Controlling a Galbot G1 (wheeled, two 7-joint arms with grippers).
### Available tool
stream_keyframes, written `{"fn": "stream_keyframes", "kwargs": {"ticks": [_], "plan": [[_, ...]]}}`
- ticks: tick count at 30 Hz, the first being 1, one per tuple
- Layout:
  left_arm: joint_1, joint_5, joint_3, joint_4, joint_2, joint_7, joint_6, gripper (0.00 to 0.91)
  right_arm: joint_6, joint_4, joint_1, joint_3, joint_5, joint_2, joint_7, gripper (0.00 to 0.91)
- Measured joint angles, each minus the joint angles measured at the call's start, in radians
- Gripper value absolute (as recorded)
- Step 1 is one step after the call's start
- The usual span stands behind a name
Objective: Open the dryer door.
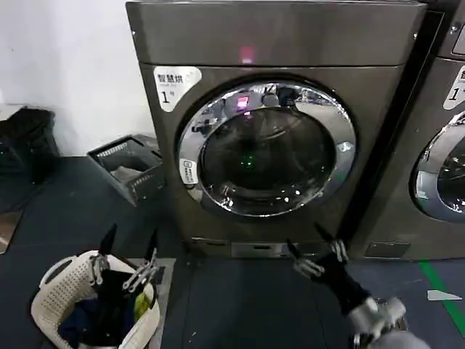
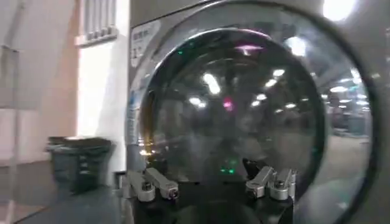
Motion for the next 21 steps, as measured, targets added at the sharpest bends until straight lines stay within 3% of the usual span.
{"fn": "stream_keyframes", "kwargs": {"ticks": [4, 11, 21], "plan": [[0.013, 0.024, -0.012, 0.006, -0.02, -0.002, 0.007, 0.907, -0.006, -0.065, 0.135, -0.113, 0.019, -0.014, 0.001, 0.907], [0.019, 0.017, -0.035, 0.017, -0.044, 0.003, 0.002, 0.907, -0.084, -0.185, 0.344, -0.289, 0.058, 0.015, 0.009, 0.907], [0.027, 0.029, -0.054, 0.0, -0.069, -0.007, 0.022, 0.907, -0.035, -0.385, 0.564, -0.427, 0.101, 0.088, -0.132, 0.907]]}}
